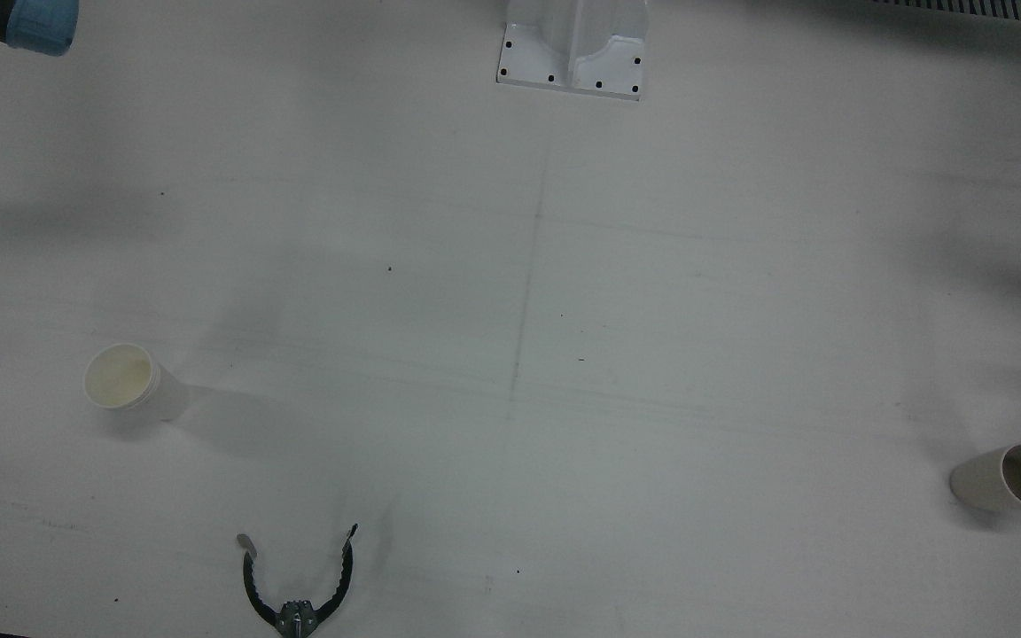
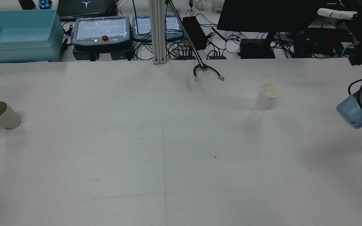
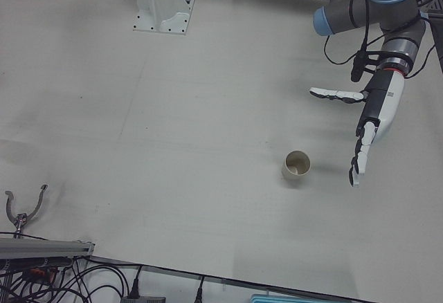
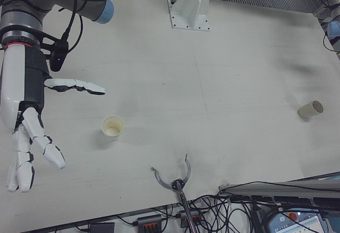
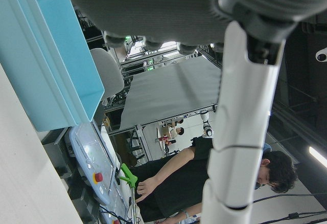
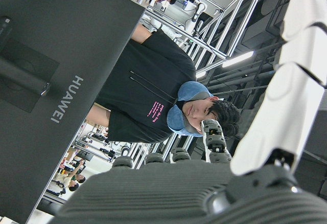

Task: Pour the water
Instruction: 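Move the left hand toward the white paper cup near it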

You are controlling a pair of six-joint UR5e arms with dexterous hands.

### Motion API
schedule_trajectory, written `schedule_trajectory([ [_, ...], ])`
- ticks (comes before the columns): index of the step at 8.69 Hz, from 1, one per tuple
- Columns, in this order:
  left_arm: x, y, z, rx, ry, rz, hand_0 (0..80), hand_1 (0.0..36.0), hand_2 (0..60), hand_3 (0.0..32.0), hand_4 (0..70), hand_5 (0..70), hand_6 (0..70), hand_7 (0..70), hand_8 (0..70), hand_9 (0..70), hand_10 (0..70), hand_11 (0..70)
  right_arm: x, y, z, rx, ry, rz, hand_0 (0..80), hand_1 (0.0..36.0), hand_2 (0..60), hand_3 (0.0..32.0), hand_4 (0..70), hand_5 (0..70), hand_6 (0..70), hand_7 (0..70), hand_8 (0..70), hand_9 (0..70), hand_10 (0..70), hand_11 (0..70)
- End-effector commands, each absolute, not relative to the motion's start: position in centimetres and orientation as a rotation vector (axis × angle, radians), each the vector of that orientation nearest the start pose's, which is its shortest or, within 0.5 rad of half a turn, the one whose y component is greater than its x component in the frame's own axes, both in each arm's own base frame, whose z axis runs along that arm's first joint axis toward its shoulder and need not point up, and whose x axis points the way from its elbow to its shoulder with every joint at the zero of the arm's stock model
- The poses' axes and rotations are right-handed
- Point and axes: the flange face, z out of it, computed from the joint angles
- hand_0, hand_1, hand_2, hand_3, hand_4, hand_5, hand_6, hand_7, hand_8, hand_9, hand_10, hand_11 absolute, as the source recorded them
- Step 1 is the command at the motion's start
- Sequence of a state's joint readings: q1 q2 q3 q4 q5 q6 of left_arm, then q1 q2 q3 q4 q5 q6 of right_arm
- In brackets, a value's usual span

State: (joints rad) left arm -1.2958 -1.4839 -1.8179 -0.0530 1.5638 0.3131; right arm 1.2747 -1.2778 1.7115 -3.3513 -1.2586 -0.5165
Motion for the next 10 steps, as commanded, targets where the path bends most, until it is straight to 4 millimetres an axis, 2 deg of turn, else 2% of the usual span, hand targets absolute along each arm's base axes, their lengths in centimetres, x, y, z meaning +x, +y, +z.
schedule_trajectory([
  [1, -0.2, -48.5, 61.5, 0.154, 2.181, -1.646, 59.8, 20.9, 0.0, 12.6, 0.0, 0.0, 0.0, 0.1, 0.0, 0.0, 0.0, 0.3, -2.1, -61.5, 52.3, -0.677, 2.519, -2.13, 43.5, 12.5, 11.3, 7.2, 0.0, 7.4, 0.0, 4.8, 0.0, 0.0, 0.0, 0.0],
  [2, 0.0, -48.9, 64.6, 0.156, 2.178, -1.657, 60.5, 20.2, 0.0, 13.2, 0.4, 0.0, 0.0, 0.7, 0.0, 0.0, 0.0, 0.6, -3.8, -62.3, 55.8, -0.666, 2.508, -2.134, 43.8, 12.7, 12.0, 7.2, 0.0, 6.9, 0.0, 4.6, 0.0, 0.0, 0.0, 0.0],
  [3, 0.0, -48.7, 68.0, 0.157, 2.167, -1.666, 62.2, 20.2, 0.0, 13.0, 0.2, 0.0, 0.0, 0.1, 0.0, 0.0, 0.0, 0.1, -4.9, -62.3, 56.8, -0.648, 2.528, -2.138, 44.5, 13.2, 13.4, 6.4, 0.0, 8.2, 0.0, 5.8, 0.0, 0.0, 0.0, 0.0],
  [4, 0.0, -48.3, 71.3, 0.157, 2.156, -1.669, 62.9, 20.5, 0.0, 12.8, 0.0, 0.0, 0.0, 0.1, 0.0, 0.0, 0.0, 0.0, -4.7, -62.2, 56.5, -0.637, 2.535, -2.131, 44.7, 13.2, 13.6, 5.8, 0.0, 8.9, 0.1, 6.4, 0.0, 0.0, 0.0, 0.0],
  [6, 1.6, -47.6, 74.9, 0.166, 2.125, -1.619, 60.7, 21.2, 0.0, 11.2, 0.0, 0.0, 0.0, 0.8, 0.0, 0.0, 0.0, 0.2, -4.1, -61.2, 58.0, -0.554, 2.497, -2.146, 45.1, 13.5, 14.2, 5.4, 0.0, 10.4, 0.3, 7.4, 0.0, 0.0, 0.0, 0.0],
  [7, 2.3, -46.8, 78.0, 0.145, 2.109, -1.617, 59.6, 21.2, 0.0, 10.2, 0.0, 0.0, 0.0, 1.5, 0.0, 0.0, 0.0, 0.5, -4.5, -60.9, 58.4, -0.547, 2.497, -2.156, 45.3, 13.5, 14.3, 5.2, 0.0, 10.9, 0.5, 7.7, 0.0, 0.1, 0.0, 0.0],
  [8, 3.1, -46.3, 79.7, 0.127, 2.101, -1.609, 60.6, 21.2, 0.0, 9.2, 0.2, 0.0, 0.0, 1.6, 0.0, 0.0, 0.0, 0.8, -4.7, -60.9, 58.2, -0.536, 2.501, -2.15, 45.5, 13.8, 14.6, 5.2, 0.0, 11.2, 0.4, 7.9, 0.0, 0.1, 0.0, 0.0],
  [9, 4.7, -46.4, 79.6, 0.132, 2.119, -1.599, 57.8, 21.0, 0.0, 8.6, 0.0, 0.0, 0.0, 2.0, 0.0, 0.0, 0.0, 1.0, -4.6, -60.9, 58.1, -0.532, 2.504, -2.147, 45.5, 13.9, 14.6, 5.4, 0.0, 11.5, 0.3, 8.0, 0.0, 0.1, 0.0, 0.0],
  [10, 7.1, -45.9, 80.5, 0.124, 2.119, -1.619, 56.3, 20.9, 0.0, 8.0, 0.0, 0.0, 0.0, 2.1, 0.0, 0.0, 0.0, 0.9, -4.5, -60.8, 58.0, -0.53, 2.503, -2.147, 45.4, 13.6, 14.4, 5.2, 0.0, 11.6, 0.3, 8.1, 0.0, 0.2, 0.0, 0.0],
])
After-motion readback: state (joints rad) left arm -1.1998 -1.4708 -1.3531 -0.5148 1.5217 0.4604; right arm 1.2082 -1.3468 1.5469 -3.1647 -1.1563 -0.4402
